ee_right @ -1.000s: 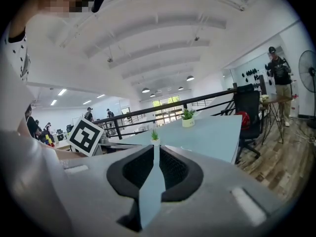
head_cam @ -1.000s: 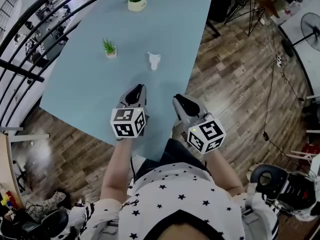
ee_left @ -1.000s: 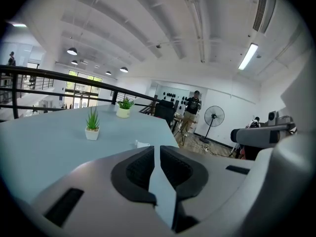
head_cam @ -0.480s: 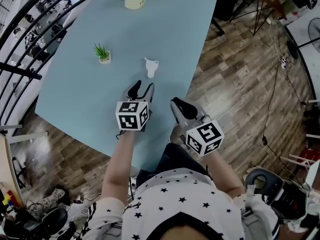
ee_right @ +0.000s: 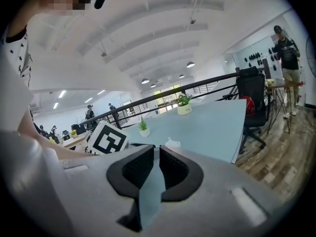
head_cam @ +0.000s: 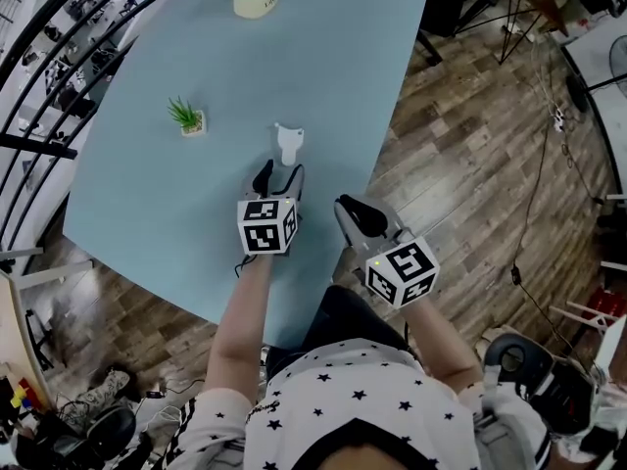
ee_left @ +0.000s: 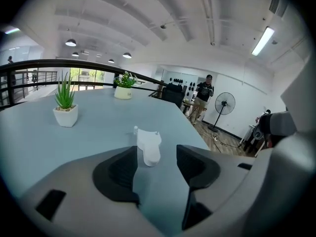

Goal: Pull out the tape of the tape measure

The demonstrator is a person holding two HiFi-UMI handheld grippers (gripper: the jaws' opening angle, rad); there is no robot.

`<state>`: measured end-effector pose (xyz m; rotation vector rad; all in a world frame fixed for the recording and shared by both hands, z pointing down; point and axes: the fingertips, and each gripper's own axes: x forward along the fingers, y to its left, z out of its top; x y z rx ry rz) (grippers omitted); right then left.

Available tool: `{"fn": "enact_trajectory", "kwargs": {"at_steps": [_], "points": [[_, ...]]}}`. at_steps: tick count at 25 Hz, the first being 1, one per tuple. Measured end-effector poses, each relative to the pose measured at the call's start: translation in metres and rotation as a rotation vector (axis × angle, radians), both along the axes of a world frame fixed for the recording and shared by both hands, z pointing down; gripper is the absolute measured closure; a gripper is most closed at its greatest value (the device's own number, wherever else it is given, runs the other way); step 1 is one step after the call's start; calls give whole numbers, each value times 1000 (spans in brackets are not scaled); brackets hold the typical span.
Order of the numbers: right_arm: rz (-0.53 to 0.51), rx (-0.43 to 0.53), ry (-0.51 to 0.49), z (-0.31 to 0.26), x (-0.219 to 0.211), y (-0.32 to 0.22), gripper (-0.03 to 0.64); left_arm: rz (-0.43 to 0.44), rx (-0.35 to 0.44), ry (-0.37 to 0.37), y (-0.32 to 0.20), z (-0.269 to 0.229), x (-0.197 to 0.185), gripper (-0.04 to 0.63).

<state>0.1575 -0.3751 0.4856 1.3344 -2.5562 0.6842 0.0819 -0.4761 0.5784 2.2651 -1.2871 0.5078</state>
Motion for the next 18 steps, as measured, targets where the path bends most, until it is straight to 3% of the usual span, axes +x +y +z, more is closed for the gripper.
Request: {"fn": "enact_trajectory", "kwargs": {"at_steps": [4, 14, 18], "points": [[5, -23, -3, 11, 4, -4, 595, -23, 4, -25, -9, 11, 2, 367], [18, -64, -6, 28, 12, -12, 595, -38, 20, -234, -26, 22, 9, 367], [20, -73, -9, 32, 12, -13, 595, -31, 26, -285, -26, 24, 10, 382]]}}
